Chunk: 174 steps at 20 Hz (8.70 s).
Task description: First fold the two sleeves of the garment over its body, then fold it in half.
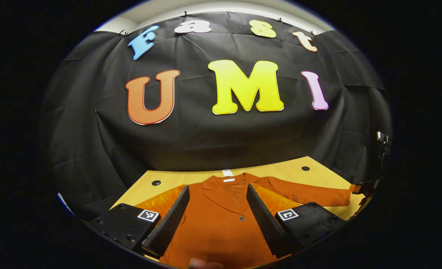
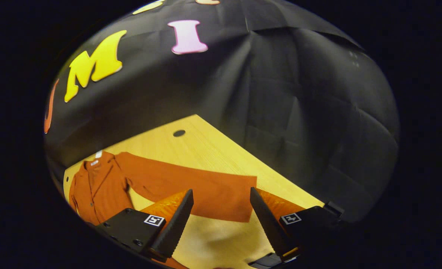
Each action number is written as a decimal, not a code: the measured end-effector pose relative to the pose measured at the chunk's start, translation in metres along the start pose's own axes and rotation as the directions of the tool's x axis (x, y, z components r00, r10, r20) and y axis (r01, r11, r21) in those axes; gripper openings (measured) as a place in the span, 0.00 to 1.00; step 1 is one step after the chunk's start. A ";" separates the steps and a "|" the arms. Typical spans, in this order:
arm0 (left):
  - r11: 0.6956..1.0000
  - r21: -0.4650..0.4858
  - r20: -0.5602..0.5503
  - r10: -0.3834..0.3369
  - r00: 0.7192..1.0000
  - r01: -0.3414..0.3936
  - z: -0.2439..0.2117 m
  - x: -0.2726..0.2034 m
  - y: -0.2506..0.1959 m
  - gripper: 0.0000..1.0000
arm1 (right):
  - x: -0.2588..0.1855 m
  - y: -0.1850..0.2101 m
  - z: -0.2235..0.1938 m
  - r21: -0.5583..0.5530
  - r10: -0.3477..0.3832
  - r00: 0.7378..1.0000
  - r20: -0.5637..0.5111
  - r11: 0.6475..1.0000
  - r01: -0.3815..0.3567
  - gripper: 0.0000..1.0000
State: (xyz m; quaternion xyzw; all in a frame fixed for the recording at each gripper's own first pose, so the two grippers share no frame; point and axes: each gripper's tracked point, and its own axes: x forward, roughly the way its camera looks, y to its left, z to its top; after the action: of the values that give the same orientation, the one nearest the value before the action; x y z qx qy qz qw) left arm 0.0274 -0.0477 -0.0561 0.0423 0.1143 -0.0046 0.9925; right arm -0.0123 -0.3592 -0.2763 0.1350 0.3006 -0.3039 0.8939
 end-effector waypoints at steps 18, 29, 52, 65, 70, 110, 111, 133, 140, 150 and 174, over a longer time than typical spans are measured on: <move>0.997 0.004 -0.064 0.081 0.995 -0.081 -0.012 -0.001 0.006 0.99 | 0.055 -0.004 -0.039 -0.058 -0.018 0.986 -0.165 0.998 0.009 0.76; 0.992 -0.038 -0.063 0.114 0.991 -0.117 -0.019 -0.001 0.044 0.99 | 0.061 0.005 -0.035 0.125 0.064 0.982 -0.179 0.991 -0.042 0.13; 0.945 -0.200 -0.090 0.244 0.966 -0.257 -0.059 -0.006 0.185 1.00 | -0.016 0.206 0.152 -0.266 0.238 0.959 0.157 0.945 -0.191 0.03; 0.910 -0.266 -0.094 0.304 0.948 -0.318 -0.077 -0.022 0.260 0.99 | -0.087 0.471 0.093 -0.435 0.497 0.862 0.099 0.801 -0.412 0.03; 0.893 -0.276 -0.120 0.336 0.934 -0.356 -0.092 -0.039 0.293 0.99 | -0.094 0.551 0.018 -0.456 0.550 0.835 0.015 0.747 -0.484 0.03; 0.822 -0.298 -0.375 0.366 0.852 -0.485 -0.212 -0.040 0.350 0.97 | -0.230 0.542 -0.049 -0.580 0.799 0.594 -0.090 0.443 -0.684 0.96; 0.821 -0.302 -0.400 0.352 0.846 -0.484 -0.222 -0.037 0.349 0.97 | -0.233 0.530 -0.040 -0.578 0.799 0.597 -0.074 0.453 -0.679 0.97; 0.721 -0.281 -0.596 0.385 0.704 -0.633 -0.316 -0.001 0.341 0.90 | -0.208 0.367 0.023 -0.428 0.643 0.765 0.020 0.697 -0.575 0.96; 0.695 -0.337 -0.568 0.388 0.726 -0.635 -0.307 0.011 0.334 0.09 | -0.218 0.364 0.032 -0.414 0.662 0.749 0.019 0.687 -0.597 0.96; 0.704 -0.450 -0.523 0.291 0.801 -0.549 -0.268 0.019 0.346 0.03 | -0.234 0.324 0.013 -0.508 0.682 0.731 -0.012 0.625 -0.592 0.96; 0.970 -0.231 -0.115 -0.099 0.988 0.071 0.053 0.202 0.161 0.03 | -0.198 0.170 0.057 -0.322 0.514 0.845 0.147 0.833 -0.450 0.96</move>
State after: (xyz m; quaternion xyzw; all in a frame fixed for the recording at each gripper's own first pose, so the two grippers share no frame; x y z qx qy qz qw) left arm 0.2396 0.1086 -0.0374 -0.0758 0.1779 -0.0314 0.9806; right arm -0.0061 -0.1595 -0.0992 0.0455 0.1913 -0.0357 0.9798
